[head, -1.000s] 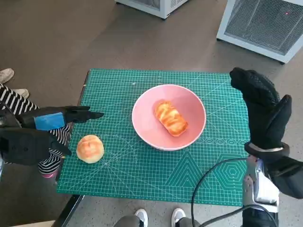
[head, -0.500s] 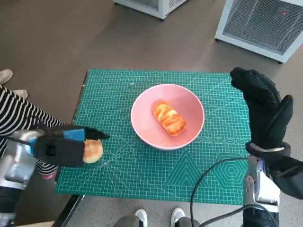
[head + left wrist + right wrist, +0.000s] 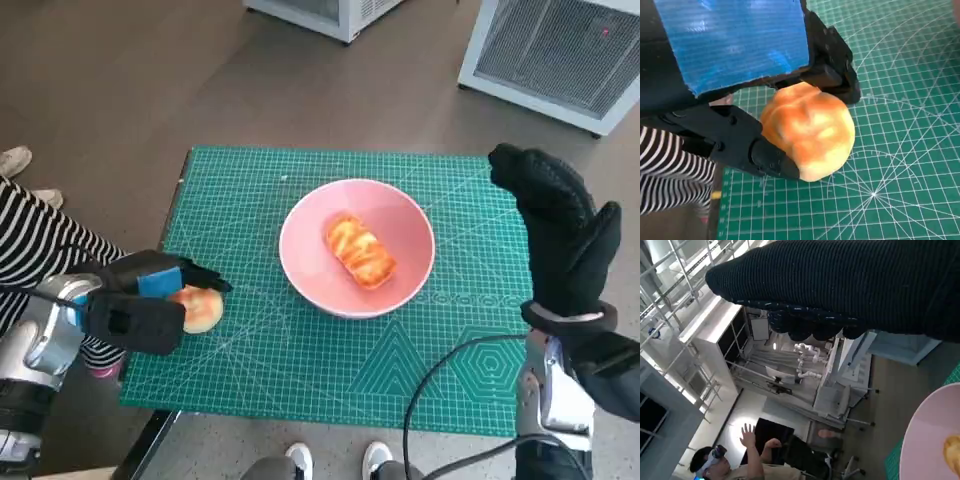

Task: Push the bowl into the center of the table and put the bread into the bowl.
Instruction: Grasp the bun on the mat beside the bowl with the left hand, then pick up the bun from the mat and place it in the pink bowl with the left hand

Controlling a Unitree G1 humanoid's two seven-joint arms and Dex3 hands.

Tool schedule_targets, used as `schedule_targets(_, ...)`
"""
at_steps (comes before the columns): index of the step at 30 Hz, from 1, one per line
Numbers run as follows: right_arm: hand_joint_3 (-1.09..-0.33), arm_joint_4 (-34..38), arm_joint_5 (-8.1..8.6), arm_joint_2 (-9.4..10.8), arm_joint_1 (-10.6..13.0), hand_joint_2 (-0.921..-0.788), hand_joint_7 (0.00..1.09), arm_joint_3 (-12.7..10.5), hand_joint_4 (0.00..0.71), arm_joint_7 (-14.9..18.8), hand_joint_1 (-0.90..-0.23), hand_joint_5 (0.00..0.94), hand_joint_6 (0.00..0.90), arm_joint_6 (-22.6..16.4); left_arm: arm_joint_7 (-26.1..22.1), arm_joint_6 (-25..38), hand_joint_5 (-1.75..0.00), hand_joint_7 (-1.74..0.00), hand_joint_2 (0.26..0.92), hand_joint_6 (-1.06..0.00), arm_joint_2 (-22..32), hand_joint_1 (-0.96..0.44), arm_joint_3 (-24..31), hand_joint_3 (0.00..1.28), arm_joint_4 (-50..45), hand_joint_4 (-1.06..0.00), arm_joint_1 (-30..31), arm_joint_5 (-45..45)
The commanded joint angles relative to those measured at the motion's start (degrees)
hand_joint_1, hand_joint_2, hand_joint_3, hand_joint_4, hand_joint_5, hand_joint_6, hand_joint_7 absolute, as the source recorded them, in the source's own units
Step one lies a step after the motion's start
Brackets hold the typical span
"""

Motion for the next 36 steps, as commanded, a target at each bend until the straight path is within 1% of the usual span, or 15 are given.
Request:
schedule_targets(1, -0.717, 0.23, 0.36, -0.18, 0.97, -0.921, 0.50, -0.12, 0.129, 0.16, -0.715, 0.001, 0.035, 1.12, -2.64, -1.87, -1.10, -1.18, 0.918, -0.61, 0.87, 0.00, 0.91, 0.06, -0.51, -0.72, -0.76, -2.67)
schedule_targets(6, -0.716, 0.13, 0.38, -0.30, 0.84, -0.921, 0.50, -0.21, 0.129, 0.18, -0.715, 0.001, 0.036, 1.34, -5.91, -1.91, -1.08, -1.21, 0.919, -0.63, 2.50, 0.00, 5.45, 0.05, -5.58, -0.73, -2.00, -9.35)
schedule_targets(9, -0.717, 0.34, 0.42, -0.41, 0.64, -0.921, 0.50, -0.33, 0.129, 0.29, -0.714, 0.001, 0.035, 1.35, -6.82, -1.73, -1.05, -1.21, 0.916, -0.64, 2.69, 0.00, 8.38, 0.04, -8.50, -0.75, -2.63, -13.05)
schedule_targets(14, -0.718, 0.98, 0.54, -0.57, 0.09, -0.921, 0.50, -0.53, 0.128, 0.50, -0.715, 0.000, 0.035, 1.30, -6.09, -0.71, -1.04, -1.21, 0.916, -0.64, 1.76, 0.00, 12.72, 0.04, -14.14, -0.76, -3.80, -17.86)
schedule_targets(18, -0.719, 1.69, 0.57, -0.58, -0.47, -0.921, 0.50, -0.60, 0.127, 0.72, -0.716, 0.000, 0.034, 1.08, -5.56, -1.62, -1.08, -1.19, 0.918, -0.63, -1.07, 0.00, 14.38, 0.04, -15.53, -0.75, -7.31, -21.97)
schedule_targets(19, -0.719, 1.89, 0.58, -0.57, -0.61, -0.921, 0.50, -0.59, 0.127, 0.78, -0.716, 0.000, 0.034, 1.02, -5.26, -1.79, -1.08, -1.19, 0.919, -0.63, -1.82, 0.00, 14.39, 0.04, -15.81, -0.75, -8.29, -22.41)
schedule_targets(21, -0.719, 2.35, 0.57, -0.53, -0.91, -0.921, 0.50, -0.57, 0.127, 0.93, -0.717, 0.000, 0.033, 0.84, -4.40, -2.37, -1.15, -1.12, 0.916, -0.64, -3.61, 0.00, 14.10, 0.05, -16.36, -0.74, -10.57, -22.88)
schedule_targets(24, -0.719, 2.92, 0.57, -0.42, -1.31, -0.921, 0.50, -0.53, 0.127, 1.16, -0.717, 0.000, 0.034, 0.62, -3.10, -3.25, -1.20, -1.07, 0.914, -0.65, -6.46, 0.00, 12.92, 0.05, -16.91, -0.73, -14.05, -22.42)
schedule_targets(28, -0.719, 3.65, 0.58, -0.25, -1.73, -0.921, 0.50, -0.46, 0.124, 1.44, -0.717, 0.000, 0.033, 0.24, -1.59, -3.66, -1.22, -1.04, 0.913, -0.66, -10.27, 0.00, 10.87, 0.06, -17.35, -0.73, -18.48, -20.56)
schedule_targets(31, -0.718, 4.31, 0.59, -0.14, -2.03, -0.921, 0.50, -0.46, 0.122, 1.65, -0.718, 0.000, 0.033, -0.10, -0.80, -2.90, -1.19, -1.09, 0.914, -0.65, -12.70, 0.00, 9.07, 0.06, -17.71, -0.72, -21.43, -18.64)
schedule_targets(36, -0.718, 4.60, 0.74, 0.15, -2.03, -0.921, 0.50, -0.28, 0.120, 1.84, -0.720, 0.000, 0.033, -0.36, -0.30, -0.58, -1.09, -1.17, 0.911, -0.66, -18.40, 0.00, 3.81, 0.05, -15.68, -0.73, -26.22, -13.86)
